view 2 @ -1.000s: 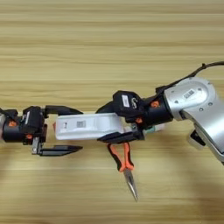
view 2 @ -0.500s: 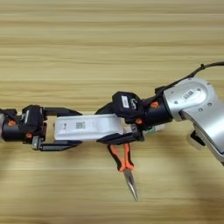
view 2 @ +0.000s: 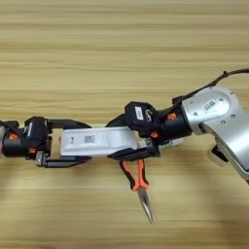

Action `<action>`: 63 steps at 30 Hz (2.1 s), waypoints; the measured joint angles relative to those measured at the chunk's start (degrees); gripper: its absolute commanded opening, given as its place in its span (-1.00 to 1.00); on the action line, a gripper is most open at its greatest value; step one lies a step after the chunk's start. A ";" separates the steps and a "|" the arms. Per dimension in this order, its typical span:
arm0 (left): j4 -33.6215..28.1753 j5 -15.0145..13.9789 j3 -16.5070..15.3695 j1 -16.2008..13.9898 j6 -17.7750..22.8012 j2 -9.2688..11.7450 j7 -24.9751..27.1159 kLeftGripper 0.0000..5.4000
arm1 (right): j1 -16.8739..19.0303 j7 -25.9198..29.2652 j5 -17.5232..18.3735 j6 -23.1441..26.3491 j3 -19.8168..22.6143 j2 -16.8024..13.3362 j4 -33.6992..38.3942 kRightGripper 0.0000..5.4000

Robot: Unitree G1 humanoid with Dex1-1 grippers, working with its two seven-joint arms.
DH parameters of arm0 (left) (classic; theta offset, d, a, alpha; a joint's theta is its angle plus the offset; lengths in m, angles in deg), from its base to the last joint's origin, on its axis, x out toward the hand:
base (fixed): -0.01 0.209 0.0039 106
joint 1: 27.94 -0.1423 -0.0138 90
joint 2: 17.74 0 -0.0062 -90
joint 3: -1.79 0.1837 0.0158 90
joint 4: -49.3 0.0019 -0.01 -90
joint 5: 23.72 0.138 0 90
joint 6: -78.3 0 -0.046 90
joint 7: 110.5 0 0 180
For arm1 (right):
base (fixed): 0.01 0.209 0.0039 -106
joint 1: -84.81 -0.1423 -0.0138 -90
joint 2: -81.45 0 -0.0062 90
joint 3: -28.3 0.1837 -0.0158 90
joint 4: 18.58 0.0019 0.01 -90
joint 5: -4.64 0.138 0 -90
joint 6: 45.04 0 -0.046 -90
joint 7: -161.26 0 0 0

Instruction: Move the objects on the table

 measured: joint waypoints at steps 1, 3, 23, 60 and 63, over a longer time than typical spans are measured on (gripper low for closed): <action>0.01 0.00 0.02 0.03 0.00 0.00 0.00 0.07 | 0.00 0.00 0.04 -0.01 0.00 0.00 0.07 0.27; 0.03 0.00 0.10 0.03 -0.01 0.00 0.08 0.07 | 0.00 -0.23 0.03 0.05 0.00 0.00 0.34 0.34; 1.05 0.18 0.88 -1.25 -0.43 0.12 1.20 0.06 | -1.29 -2.89 4.88 3.44 4.51 0.99 1.68 1.00; 7.31 5.68 0.88 -10.83 -5.02 1.59 -1.42 0.06 | 7.89 -37.18 11.65 2.11 21.52 16.50 8.69 1.00; 7.17 5.85 0.58 -11.62 -5.00 1.60 -3.06 0.06 | 8.18 -41.83 10.03 2.11 22.28 17.74 9.64 1.00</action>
